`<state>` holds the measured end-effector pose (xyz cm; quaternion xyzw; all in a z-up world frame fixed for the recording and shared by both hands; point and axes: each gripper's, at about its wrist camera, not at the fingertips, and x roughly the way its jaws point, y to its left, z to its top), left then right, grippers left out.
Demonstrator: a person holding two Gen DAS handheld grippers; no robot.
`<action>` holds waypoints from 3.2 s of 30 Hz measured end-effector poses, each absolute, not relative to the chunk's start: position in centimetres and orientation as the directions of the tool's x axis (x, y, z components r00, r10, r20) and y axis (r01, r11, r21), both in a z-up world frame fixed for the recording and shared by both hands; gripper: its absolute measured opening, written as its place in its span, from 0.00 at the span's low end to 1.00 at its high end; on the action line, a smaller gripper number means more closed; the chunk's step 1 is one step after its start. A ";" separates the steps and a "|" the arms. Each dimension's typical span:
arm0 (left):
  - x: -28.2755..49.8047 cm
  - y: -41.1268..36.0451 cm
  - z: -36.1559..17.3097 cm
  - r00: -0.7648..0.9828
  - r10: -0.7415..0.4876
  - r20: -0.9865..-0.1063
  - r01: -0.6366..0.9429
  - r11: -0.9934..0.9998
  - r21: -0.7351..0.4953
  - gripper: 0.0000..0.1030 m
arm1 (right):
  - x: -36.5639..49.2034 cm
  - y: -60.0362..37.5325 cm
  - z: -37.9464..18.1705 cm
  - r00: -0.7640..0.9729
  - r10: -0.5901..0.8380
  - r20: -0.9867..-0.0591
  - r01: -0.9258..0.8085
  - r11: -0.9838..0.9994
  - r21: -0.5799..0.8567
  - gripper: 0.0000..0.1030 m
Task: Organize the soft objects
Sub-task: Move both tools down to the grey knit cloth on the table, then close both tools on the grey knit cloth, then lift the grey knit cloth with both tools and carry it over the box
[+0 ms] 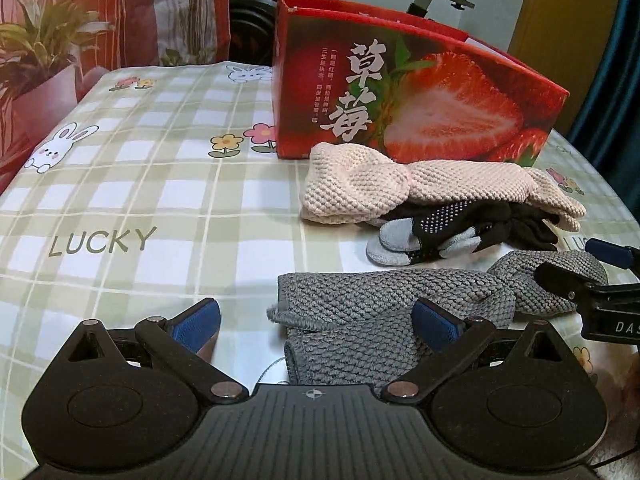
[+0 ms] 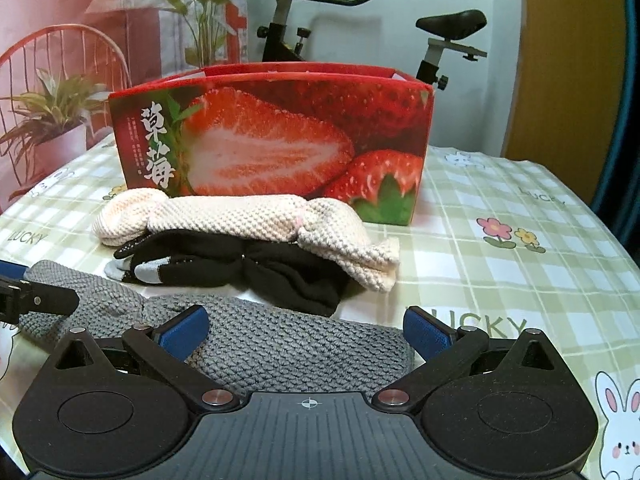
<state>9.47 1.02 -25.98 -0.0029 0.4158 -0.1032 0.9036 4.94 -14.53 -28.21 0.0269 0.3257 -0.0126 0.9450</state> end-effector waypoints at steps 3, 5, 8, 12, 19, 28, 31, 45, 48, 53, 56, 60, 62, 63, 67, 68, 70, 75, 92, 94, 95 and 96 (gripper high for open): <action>9.3 0.8 -26.1 0.641 -0.180 -0.746 0.188 0.979 -0.074 1.00 | 5.1 -14.8 -28.4 0.779 0.004 -0.627 0.046 0.997 0.063 1.00; 9.2 0.7 -26.2 0.645 -0.178 -0.743 0.188 0.980 -0.071 1.00 | 5.1 -14.8 -28.4 0.777 0.006 -0.629 0.047 0.997 0.068 1.00; 9.1 0.8 -26.3 0.654 -0.181 -0.735 0.191 0.979 -0.071 1.00 | 5.1 -14.9 -28.5 0.771 0.007 -0.637 0.051 0.996 0.072 1.00; 9.1 0.8 -26.3 0.655 -0.183 -0.734 0.196 0.978 -0.069 1.00 | 5.2 -15.0 -28.6 0.765 0.014 -0.644 0.051 0.995 0.082 1.00; 9.0 0.9 -26.3 0.656 -0.184 -0.732 0.197 0.978 -0.070 1.00 | 5.1 -15.1 -28.8 0.768 0.015 -0.640 0.058 0.994 0.093 1.00; 9.1 1.0 -26.3 0.652 -0.187 -0.735 0.202 0.977 -0.069 1.00 | 4.6 -15.4 -27.9 0.756 0.027 -0.654 0.048 0.994 0.096 1.00; 9.1 1.0 -26.3 0.652 -0.187 -0.735 0.202 0.977 -0.069 1.00 | 3.9 -16.0 -27.6 0.766 0.012 -0.642 0.070 0.992 0.102 0.99; 8.8 1.1 -26.0 0.639 -0.222 -0.737 0.225 0.970 -0.097 0.93 | 4.0 -17.0 -28.3 0.750 0.051 -0.659 0.097 0.978 0.186 0.77; 8.5 1.0 -25.8 0.641 -0.253 -0.725 0.251 0.961 -0.113 0.79 | 3.8 -17.0 -28.2 0.751 0.068 -0.656 0.086 0.976 0.200 0.64; 8.4 1.3 -25.5 0.627 -0.343 -0.699 0.299 0.935 -0.191 0.35 | 3.8 -16.8 -27.9 0.750 0.120 -0.650 0.049 0.971 0.236 0.39; 8.2 1.4 -25.3 0.633 -0.360 -0.685 0.305 0.930 -0.206 0.27 | 3.6 -16.9 -27.4 0.760 0.123 -0.638 0.046 0.969 0.243 0.29; 8.0 1.4 -24.9 0.645 -0.369 -0.669 0.316 0.926 -0.206 0.19 | 3.5 -16.8 -26.7 0.777 0.138 -0.615 0.022 0.969 0.245 0.22; 7.9 1.5 -24.6 0.658 -0.368 -0.656 0.315 0.927 -0.204 0.17 | 3.5 -16.5 -26.2 0.784 0.146 -0.603 0.001 0.972 0.236 0.20; 7.8 1.6 -24.4 0.666 -0.367 -0.649 0.314 0.928 -0.202 0.17 | 3.5 -16.4 -25.9 0.787 0.151 -0.598 -0.008 0.972 0.234 0.20; 7.4 2.1 -22.9 0.712 -0.365 -0.599 0.319 0.929 -0.187 0.17 | 3.4 -16.2 -24.3 0.809 0.172 -0.563 -0.043 0.971 0.235 0.20; 7.3 2.2 -22.2 0.727 -0.367 -0.580 0.325 0.928 -0.180 0.17 | 3.3 -16.2 -23.7 0.818 0.175 -0.548 -0.049 0.971 0.235 0.20; 7.2 2.2 -21.1 0.751 -0.374 -0.545 0.340 0.926 -0.167 0.17 | 3.4 -16.5 -22.5 0.834 0.179 -0.522 -0.058 0.969 0.239 0.20; 8.1 2.2 -17.5 0.789 -0.400 -0.466 0.362 0.916 -0.173 0.17 | 4.3 -17.2 -19.1 0.871 0.178 -0.457 -0.081 0.972 0.223 0.20; 18.5 -0.2 -11.0 0.817 -0.400 -0.415 0.365 0.917 -0.163 0.17 | 15.0 -20.0 -11.4 0.918 0.130 -0.374 -0.111 0.991 0.074 0.20; 19.2 -0.4 -11.0 0.817 -0.395 -0.420 0.364 0.918 -0.154 0.17 | 16.1 -20.0 -11.3 0.918 0.123 -0.378 -0.109 0.992 0.060 0.20; 19.8 -0.6 -11.0 0.816 -0.392 -0.425 0.364 0.919 -0.150 0.17 | 16.7 -20.1 -11.2 0.917 0.120 -0.381 -0.108 0.993 0.053 0.20; 20.4 -0.6 -11.0 0.814 -0.392 -0.428 0.365 0.919 -0.146 0.17 | 17.2 -20.2 -11.2 0.916 0.117 -0.384 -0.107 0.993 0.047 0.20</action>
